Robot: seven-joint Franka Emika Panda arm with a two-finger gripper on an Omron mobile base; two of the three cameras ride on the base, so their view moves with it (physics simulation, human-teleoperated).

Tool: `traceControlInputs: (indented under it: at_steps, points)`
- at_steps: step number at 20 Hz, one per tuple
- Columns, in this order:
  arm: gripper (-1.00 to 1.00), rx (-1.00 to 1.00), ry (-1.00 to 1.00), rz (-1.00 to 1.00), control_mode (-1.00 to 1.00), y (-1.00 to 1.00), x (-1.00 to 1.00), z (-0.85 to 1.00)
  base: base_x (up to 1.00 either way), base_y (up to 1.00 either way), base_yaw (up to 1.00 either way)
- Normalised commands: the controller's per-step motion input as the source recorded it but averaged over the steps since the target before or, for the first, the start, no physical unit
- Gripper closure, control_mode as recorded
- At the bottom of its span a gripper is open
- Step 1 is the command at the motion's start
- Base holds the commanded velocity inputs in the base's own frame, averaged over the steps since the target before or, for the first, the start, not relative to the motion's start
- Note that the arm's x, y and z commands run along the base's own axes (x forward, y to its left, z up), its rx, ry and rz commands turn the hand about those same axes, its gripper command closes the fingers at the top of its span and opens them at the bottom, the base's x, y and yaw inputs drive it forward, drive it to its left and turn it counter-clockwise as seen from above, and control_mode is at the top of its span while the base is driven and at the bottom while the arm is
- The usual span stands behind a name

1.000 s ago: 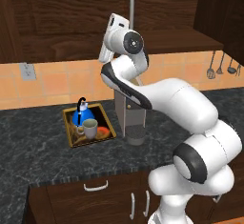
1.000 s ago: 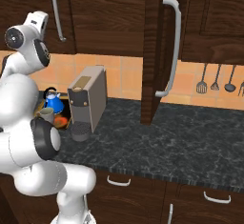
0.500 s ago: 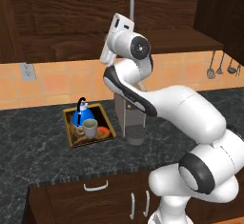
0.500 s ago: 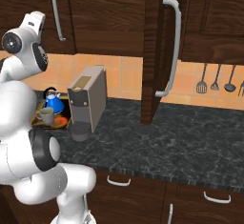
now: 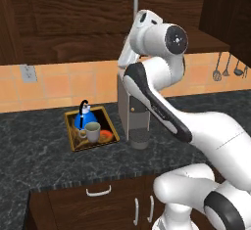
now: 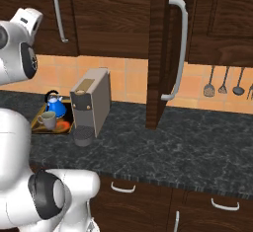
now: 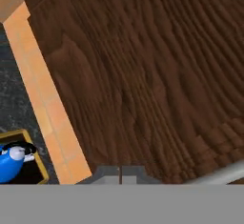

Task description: Pick the kettle from the counter and place it on the tray. Then pick the mug from the cabinet and place it on the tray. Then close the cabinet doors.

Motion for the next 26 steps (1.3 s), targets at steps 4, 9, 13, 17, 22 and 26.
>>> traceControlInputs:
  at_steps: [4, 9, 13, 17, 22, 26]
  points:
    - [1.00, 0.00, 0.27, 0.03, -1.00, -0.64, -0.94, 0.00, 0.00, 0.00, 0.00]
    - [1.00, 0.00, -0.07, 0.13, -1.00, -0.59, -0.53, -0.05, 0.00, 0.00, 0.00]
    - [1.00, 0.00, -0.09, 0.15, -1.00, -0.72, -0.98, -0.09, 0.00, 0.00, 0.00]
    - [1.00, 0.00, -0.21, 0.21, -1.00, -0.74, -0.96, -0.08, 0.00, 0.00, 0.00]
    - [1.00, 0.00, -0.28, 0.20, -1.00, -0.54, -0.77, -0.01, 0.00, 0.00, 0.00]
    - [1.00, -0.01, 0.00, 0.01, -1.00, -0.69, -0.16, -0.11, 0.00, 0.00, 0.00]
